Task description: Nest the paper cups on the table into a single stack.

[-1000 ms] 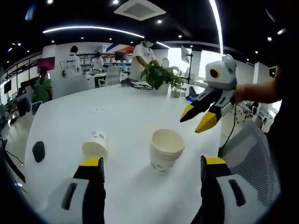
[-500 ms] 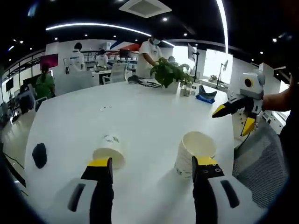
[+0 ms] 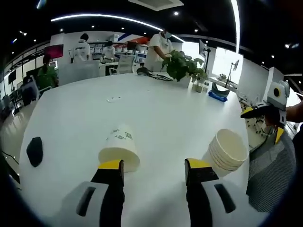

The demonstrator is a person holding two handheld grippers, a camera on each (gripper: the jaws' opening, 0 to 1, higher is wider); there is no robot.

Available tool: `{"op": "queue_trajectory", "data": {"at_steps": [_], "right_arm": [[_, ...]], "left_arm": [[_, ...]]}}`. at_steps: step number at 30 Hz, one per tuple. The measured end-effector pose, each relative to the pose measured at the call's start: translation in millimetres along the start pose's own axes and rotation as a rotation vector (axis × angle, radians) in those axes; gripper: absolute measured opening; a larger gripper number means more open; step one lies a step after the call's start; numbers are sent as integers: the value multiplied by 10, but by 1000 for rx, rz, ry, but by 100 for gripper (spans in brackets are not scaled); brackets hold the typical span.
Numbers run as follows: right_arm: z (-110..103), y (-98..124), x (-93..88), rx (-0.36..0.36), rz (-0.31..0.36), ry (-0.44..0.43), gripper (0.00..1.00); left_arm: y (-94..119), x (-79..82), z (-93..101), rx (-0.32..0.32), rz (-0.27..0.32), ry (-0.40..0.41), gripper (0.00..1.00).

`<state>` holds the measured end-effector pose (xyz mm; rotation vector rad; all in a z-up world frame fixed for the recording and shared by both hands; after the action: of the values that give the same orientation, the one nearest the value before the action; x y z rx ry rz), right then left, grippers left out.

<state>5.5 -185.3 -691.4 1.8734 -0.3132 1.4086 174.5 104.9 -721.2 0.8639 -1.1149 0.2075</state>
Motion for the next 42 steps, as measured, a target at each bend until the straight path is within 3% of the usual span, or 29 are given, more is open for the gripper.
{"op": "queue_trajectory", "data": {"at_steps": [4,7,16,25,35,42], "right_arm": [[-24,41,-26,-19,12,11,86],[-6,75,-63,-45,14,-31,93],[-1,129,-107,-71,22,-39,100],[-11,84,-170,-53,-17,-29,99],[-2,46,-220,-38,-50,-18,98],[8,46,-236,-43,-54,-19,97]], "left_arm": [[-66,-6,2,20,-26,9,47],[-130,-30,-55,29,-36,28,43],[-275,-20,-200,57,1,121,33],[-308,6,-229,95,5,174,18],[-360,-27,-282,100,10,214,11],[-355,-38,-295,122,55,316,6]]}}
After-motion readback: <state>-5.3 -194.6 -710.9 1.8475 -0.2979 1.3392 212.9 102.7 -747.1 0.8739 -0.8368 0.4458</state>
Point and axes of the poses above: the point that each gripper's makers call its tool centre point, and the gripper's own axes: y roughly backward along the fingers, z roughly to its right, x roughly out of its top, the point moved 10 cm from there along y, roughly backward along the fingers
